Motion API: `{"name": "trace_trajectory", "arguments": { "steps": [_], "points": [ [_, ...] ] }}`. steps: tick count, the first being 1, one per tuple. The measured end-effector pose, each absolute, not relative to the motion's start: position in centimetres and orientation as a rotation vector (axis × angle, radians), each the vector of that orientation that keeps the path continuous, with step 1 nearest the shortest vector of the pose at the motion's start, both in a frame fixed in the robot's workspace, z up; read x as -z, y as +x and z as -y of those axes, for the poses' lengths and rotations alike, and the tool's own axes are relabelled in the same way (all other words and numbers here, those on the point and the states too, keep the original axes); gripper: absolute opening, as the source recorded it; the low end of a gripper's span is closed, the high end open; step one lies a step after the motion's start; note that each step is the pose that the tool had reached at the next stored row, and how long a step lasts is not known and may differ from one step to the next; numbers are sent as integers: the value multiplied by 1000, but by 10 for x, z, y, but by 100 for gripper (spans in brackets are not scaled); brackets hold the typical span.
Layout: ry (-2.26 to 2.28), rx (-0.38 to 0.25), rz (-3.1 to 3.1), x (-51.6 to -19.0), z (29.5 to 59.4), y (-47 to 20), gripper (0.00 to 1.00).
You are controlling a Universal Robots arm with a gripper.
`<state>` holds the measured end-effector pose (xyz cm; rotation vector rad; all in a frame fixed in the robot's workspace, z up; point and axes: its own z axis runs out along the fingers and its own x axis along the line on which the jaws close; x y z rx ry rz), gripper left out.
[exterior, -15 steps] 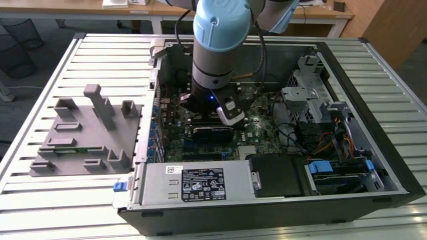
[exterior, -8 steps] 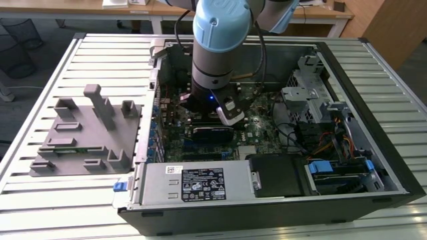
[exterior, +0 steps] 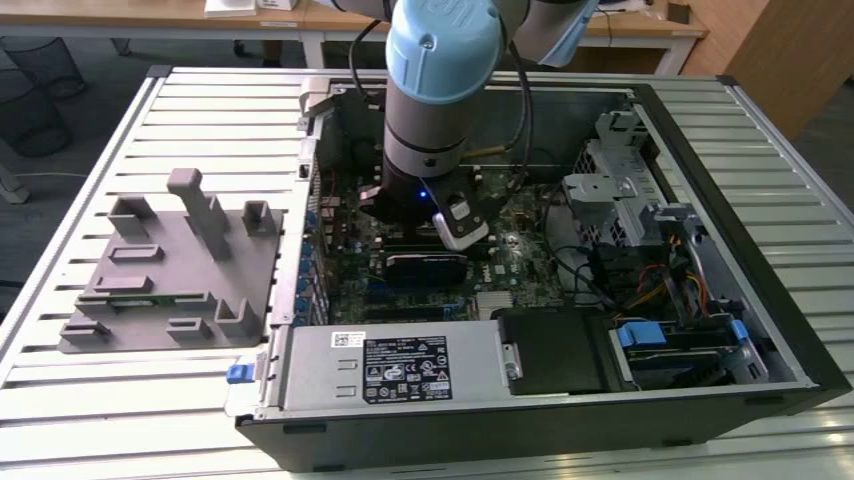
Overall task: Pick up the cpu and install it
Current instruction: 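Install the second cpu locking lever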
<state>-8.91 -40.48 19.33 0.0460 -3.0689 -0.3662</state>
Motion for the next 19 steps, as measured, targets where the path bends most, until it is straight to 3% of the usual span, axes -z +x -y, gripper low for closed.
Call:
{"name": "trace_trajectory", "arguments": {
  "steps": [19],
  "points": [
    [46,366,3069,-199,403,-89,11]
  ]
}}
